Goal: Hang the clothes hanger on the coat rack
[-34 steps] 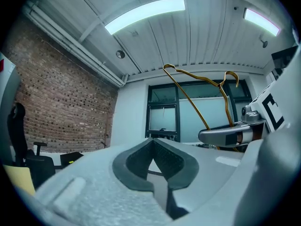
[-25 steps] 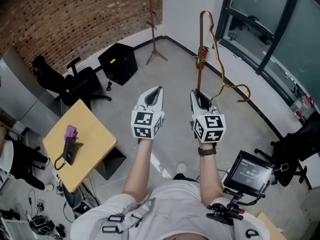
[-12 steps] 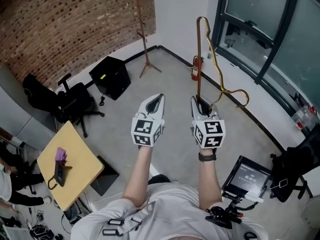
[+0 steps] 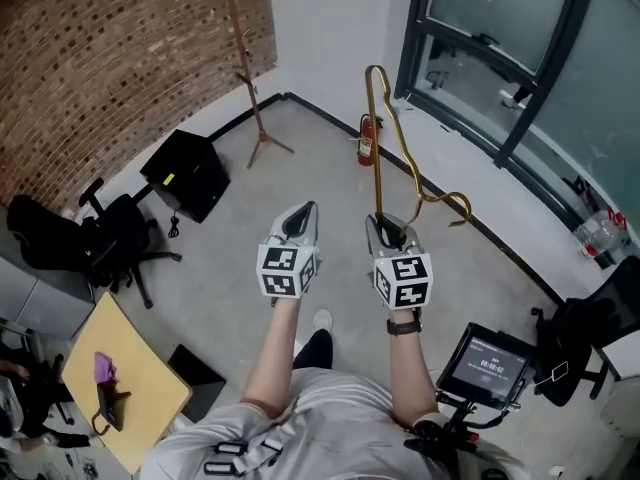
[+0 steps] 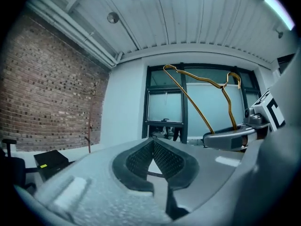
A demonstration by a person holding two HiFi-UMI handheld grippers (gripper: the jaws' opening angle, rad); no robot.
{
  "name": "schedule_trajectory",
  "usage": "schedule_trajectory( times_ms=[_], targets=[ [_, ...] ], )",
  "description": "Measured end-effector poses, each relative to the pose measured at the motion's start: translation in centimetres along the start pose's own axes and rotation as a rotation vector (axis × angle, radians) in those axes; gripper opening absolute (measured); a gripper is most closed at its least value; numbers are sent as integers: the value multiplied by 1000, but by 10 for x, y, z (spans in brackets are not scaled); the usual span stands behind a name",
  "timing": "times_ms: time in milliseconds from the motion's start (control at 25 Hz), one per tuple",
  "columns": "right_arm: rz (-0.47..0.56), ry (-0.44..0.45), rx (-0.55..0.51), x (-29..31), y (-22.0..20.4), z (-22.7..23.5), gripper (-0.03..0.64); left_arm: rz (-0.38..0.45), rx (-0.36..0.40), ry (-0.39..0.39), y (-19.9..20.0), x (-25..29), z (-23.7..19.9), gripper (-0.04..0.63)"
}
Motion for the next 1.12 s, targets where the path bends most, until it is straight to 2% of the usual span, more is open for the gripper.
schedule_trajectory(
  times_ms=[160, 320, 520, 640, 760, 960, 1040, 1120],
  targets=[
    [-8, -42, -14, 56, 18, 50, 61, 26, -5, -51, 28, 79, -17, 0],
    [-16, -61, -34, 112, 31, 79, 61, 49, -10, -95, 49, 139, -35, 0],
    [-26, -56, -25, 160, 22, 96, 61, 30, -39, -133, 44, 203, -58, 0],
    [-79, -85, 18, 179, 2, 123, 61, -7, -67, -162, 32, 239, -60, 0],
    [-69, -98, 60, 201, -2, 160, 61, -22, -60, -181, 27, 276, -57, 0],
    [-39, -65, 72, 270, -2, 221, 63, -42, -35, -158, 28, 359, -66, 0],
    [-26, -30, 52, 308, 9, 243, 63, -30, -28, -147, 42, 397, -74, 0],
    [14, 1, 41, 345, 27, 264, 62, 6, 18, -146, 67, 431, -80, 0]
  ],
)
Point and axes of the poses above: the fingertips, and each gripper's own axes: x forward along the fingers, z to its right, y out of its top, the point moved 2 cm from there along -x, backward along the fingers, and after that the axes turned 9 degrees about -x, right-handed, at the moved point
